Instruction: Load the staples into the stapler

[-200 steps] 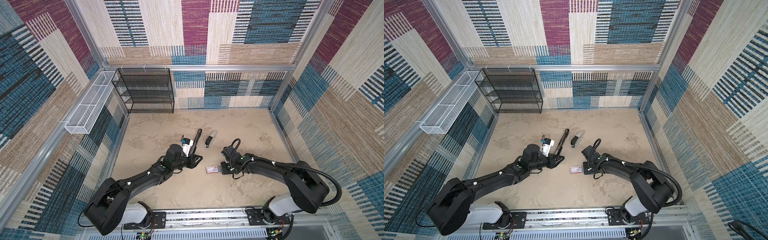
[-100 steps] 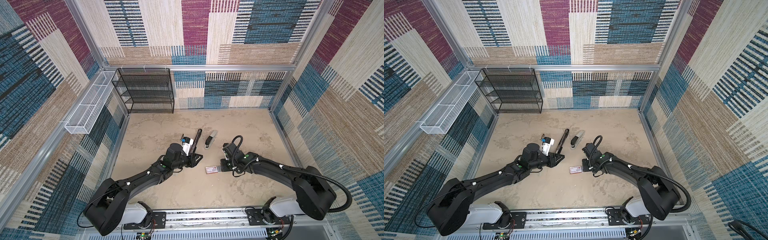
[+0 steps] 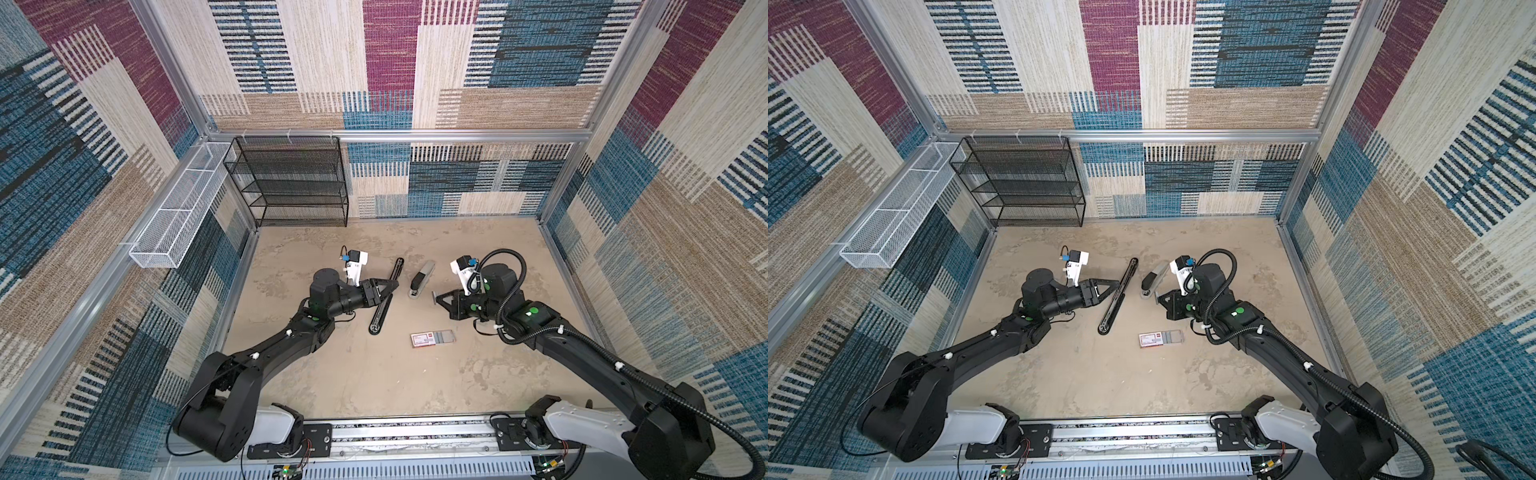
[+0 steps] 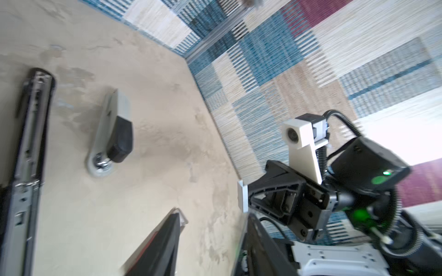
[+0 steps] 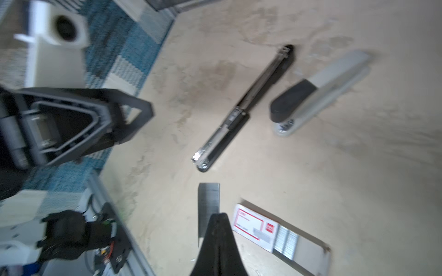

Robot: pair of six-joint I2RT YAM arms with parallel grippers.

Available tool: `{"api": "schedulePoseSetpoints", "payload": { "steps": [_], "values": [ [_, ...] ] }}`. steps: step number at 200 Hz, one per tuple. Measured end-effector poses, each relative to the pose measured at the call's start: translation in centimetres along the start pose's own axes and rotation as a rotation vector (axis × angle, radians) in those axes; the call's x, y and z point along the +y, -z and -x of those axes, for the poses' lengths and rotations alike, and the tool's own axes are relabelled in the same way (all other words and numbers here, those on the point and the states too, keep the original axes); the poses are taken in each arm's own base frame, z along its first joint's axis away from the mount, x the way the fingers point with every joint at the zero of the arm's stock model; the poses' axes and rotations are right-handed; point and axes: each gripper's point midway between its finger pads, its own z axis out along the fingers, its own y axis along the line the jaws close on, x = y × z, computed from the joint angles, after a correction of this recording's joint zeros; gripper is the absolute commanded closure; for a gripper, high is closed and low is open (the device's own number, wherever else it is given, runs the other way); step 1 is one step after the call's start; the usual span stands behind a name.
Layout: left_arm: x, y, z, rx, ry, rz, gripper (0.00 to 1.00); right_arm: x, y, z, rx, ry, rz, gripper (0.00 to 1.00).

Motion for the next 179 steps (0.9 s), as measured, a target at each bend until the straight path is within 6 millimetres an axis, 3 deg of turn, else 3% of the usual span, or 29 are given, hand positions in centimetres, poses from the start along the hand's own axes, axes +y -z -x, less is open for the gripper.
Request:
{"api": "schedulePoseSetpoints", "payload": {
  "steps": [8,39,49,54,59,63,110,129,143,157,179],
  "values": [
    [-0.6,-0.3,0.3,-0.001,0.024,-0.065,0.34,1.3,0.2,0.6,-0.014,0.017,0.074,1.00],
    [-3.1,-0.9,0.4,0.035,0.068,-0.244,0.33,4.9,0.8,1.7,-0.027,0.063,0.296,1.00],
    [-4.4,-0.7,0.3,0.037,0.047,-0.288,0.29,5.7,0.8,1.7,-0.015,0.069,0.348,1.00],
    [-5.0,-0.5,0.1,0.044,0.031,-0.309,0.23,5.9,0.8,1.6,-0.008,0.069,0.367,1.00],
    [-5.5,-0.4,0.0,0.046,0.017,-0.326,0.05,6.1,0.8,1.5,-0.003,0.070,0.382,1.00],
    [-5.8,-0.3,-0.1,0.046,0.009,-0.337,0.00,6.2,0.8,1.5,0.002,0.067,0.394,1.00],
    [-6.5,0.0,-0.8,0.049,0.004,-0.366,0.00,7.3,0.9,1.0,0.030,0.058,0.495,1.00],
    [-6.7,-0.3,-1.2,0.061,0.006,-0.372,0.23,7.7,0.9,1.0,0.033,0.061,0.520,1.00],
    [-7.1,-0.4,-1.6,0.085,0.000,-0.386,0.33,7.6,0.8,0.8,0.045,0.057,0.533,1.00],
    [-7.4,-0.7,-1.9,0.101,-0.004,-0.399,0.53,7.5,0.5,0.4,0.058,0.042,0.538,1.00],
    [-8.1,-1.1,-2.4,0.133,-0.017,-0.423,0.55,7.5,0.4,0.5,0.058,0.041,0.546,1.00]
  ]
}}
